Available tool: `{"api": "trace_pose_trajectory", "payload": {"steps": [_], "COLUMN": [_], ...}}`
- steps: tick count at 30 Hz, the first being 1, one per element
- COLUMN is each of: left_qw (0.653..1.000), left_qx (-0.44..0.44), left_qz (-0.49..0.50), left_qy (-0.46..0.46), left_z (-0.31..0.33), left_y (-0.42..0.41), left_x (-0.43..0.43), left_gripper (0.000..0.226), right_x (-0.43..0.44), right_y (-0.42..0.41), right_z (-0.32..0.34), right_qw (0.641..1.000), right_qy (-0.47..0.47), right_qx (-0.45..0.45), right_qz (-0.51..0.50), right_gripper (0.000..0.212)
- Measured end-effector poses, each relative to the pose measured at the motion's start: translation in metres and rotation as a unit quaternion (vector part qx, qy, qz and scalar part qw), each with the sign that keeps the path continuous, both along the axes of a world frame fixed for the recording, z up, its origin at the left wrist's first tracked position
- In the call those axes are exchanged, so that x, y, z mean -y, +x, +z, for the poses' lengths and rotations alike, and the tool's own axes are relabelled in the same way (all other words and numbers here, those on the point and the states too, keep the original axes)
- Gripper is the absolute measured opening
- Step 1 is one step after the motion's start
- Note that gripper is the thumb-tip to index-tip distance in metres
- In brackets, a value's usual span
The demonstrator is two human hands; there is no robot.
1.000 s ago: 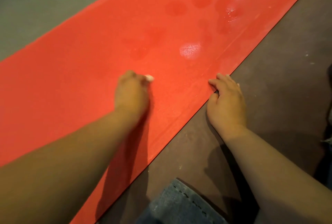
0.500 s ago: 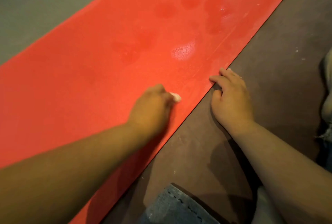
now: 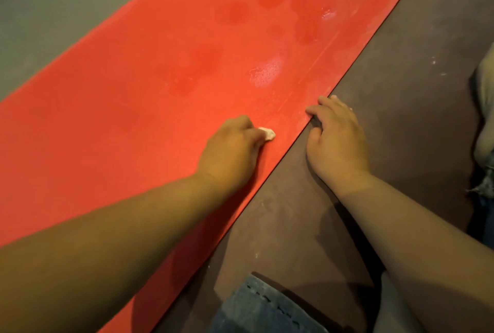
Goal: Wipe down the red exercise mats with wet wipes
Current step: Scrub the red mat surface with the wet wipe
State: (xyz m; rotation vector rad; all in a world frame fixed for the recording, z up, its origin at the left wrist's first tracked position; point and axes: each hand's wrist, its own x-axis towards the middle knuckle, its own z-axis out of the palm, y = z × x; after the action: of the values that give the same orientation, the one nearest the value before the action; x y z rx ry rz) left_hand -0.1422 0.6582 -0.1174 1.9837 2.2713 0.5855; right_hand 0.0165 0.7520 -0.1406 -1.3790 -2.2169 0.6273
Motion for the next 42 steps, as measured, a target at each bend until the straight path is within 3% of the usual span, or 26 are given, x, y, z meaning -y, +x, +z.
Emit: {"api": "trace_pose_trajectory", "payload": {"steps": [1,3,6,9,11,14,16,19,23,25,28,30,32,37,39,42], "left_qw": [0.999,0.999,0.988,0.97,0.982,1.0,0.998,0.999,0.965,0.974,0.999,0.999,1.0,0.964,0.969,0.996], "left_qx": [0.001,-0.027,-0.068,-0.044,-0.019,0.024,0.025,-0.011,-0.048,-0.016,0.031,0.031,-0.007,-0.054,-0.026,0.025], "left_qz": [-0.04,-0.027,0.136,0.237,0.189,-0.012,-0.06,0.047,0.258,0.227,0.034,-0.023,0.02,0.261,0.244,0.086], "left_qy": [-0.006,-0.016,-0.037,-0.038,-0.014,0.013,-0.001,-0.022,-0.015,-0.001,0.014,0.018,0.004,-0.014,-0.01,0.004], "left_z": [0.003,0.005,0.004,0.003,-0.002,0.0,0.005,0.002,0.0,-0.004,-0.005,-0.003,-0.005,-0.012,-0.014,-0.009], "left_y": [-0.001,-0.027,-0.09,-0.099,-0.058,0.016,0.014,-0.038,-0.094,-0.065,0.006,0.008,-0.022,-0.094,-0.071,-0.012], "left_x": [0.0,-0.015,-0.047,-0.059,-0.052,-0.024,-0.024,-0.056,-0.075,-0.074,-0.056,-0.057,-0.074,-0.104,-0.109,-0.104], "left_gripper": [0.027,0.027,0.027,0.027,0.024,0.022,0.021,0.026,0.035,0.029,0.021,0.02,0.023,0.026,0.025,0.023], "right_x": [0.0,0.0,-0.002,-0.001,0.0,0.001,0.002,0.001,-0.001,-0.002,-0.001,-0.001,-0.001,-0.001,-0.001,-0.002], "right_y": [0.0,0.0,0.0,-0.001,-0.002,-0.001,0.0,0.001,-0.002,-0.003,-0.002,0.0,0.001,-0.001,-0.002,-0.002], "right_z": [0.0,0.002,0.002,0.0,-0.002,-0.001,0.001,0.003,0.0,-0.001,0.001,0.002,0.002,0.0,-0.001,-0.001], "right_qw": [1.0,1.0,1.0,1.0,1.0,0.999,0.999,0.998,0.995,0.993,0.994,0.995,0.995,0.995,0.995,0.996], "right_qy": [0.001,0.0,0.0,0.0,-0.001,0.004,0.007,-0.006,-0.028,-0.031,-0.026,-0.022,-0.019,-0.024,-0.025,-0.014], "right_qx": [0.001,0.005,0.009,0.002,-0.008,-0.012,-0.01,0.009,0.065,0.082,0.08,0.078,0.074,0.077,0.075,0.067], "right_qz": [0.002,0.003,-0.002,-0.008,-0.013,-0.035,-0.047,-0.063,-0.076,-0.073,-0.067,-0.065,-0.061,-0.054,-0.056,-0.052], "right_gripper": [0.044,0.045,0.045,0.044,0.043,0.044,0.045,0.048,0.053,0.054,0.054,0.053,0.052,0.052,0.052,0.052]}}
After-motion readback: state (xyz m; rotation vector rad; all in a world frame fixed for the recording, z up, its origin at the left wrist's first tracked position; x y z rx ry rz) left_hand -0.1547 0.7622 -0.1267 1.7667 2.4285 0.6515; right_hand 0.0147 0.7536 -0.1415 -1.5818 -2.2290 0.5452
